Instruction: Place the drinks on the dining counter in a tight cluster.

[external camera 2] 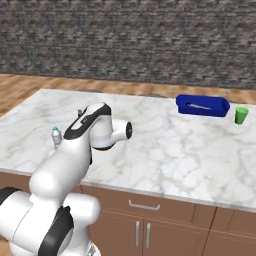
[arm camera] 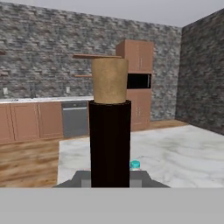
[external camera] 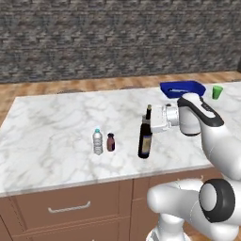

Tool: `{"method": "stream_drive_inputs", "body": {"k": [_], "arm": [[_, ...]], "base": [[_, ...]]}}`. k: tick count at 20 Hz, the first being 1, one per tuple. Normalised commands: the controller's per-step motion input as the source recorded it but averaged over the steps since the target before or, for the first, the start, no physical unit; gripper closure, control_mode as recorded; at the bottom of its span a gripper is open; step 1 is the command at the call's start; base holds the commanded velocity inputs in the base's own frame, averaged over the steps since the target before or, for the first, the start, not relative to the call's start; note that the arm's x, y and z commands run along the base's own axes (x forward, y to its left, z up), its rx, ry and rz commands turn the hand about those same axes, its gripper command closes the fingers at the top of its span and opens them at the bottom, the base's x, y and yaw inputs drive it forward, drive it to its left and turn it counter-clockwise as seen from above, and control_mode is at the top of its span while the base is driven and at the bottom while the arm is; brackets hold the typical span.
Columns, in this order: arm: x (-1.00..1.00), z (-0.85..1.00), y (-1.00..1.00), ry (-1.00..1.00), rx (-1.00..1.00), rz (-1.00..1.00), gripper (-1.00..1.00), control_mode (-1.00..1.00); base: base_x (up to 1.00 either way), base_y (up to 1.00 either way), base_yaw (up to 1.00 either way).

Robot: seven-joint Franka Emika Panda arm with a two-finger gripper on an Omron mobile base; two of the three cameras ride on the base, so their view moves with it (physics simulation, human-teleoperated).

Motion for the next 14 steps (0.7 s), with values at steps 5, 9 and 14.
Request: {"method": "stream_drive_inputs", "body": {"k": [5,9,14], "arm": [[0.00,0.00,0.00,0.00,0.00,0.00,1.00,1.00],[0.00,0.00,0.00,0.00,0.00,0.00,1.00,1.00],[0.00,0.00,0.00,0.00,0.00,0.00,1.00,1.00]], "base": [[0.38,-0.01,0.07],[0.44,-0.02,0.05],[0.26,-0.01,0.04]]}}
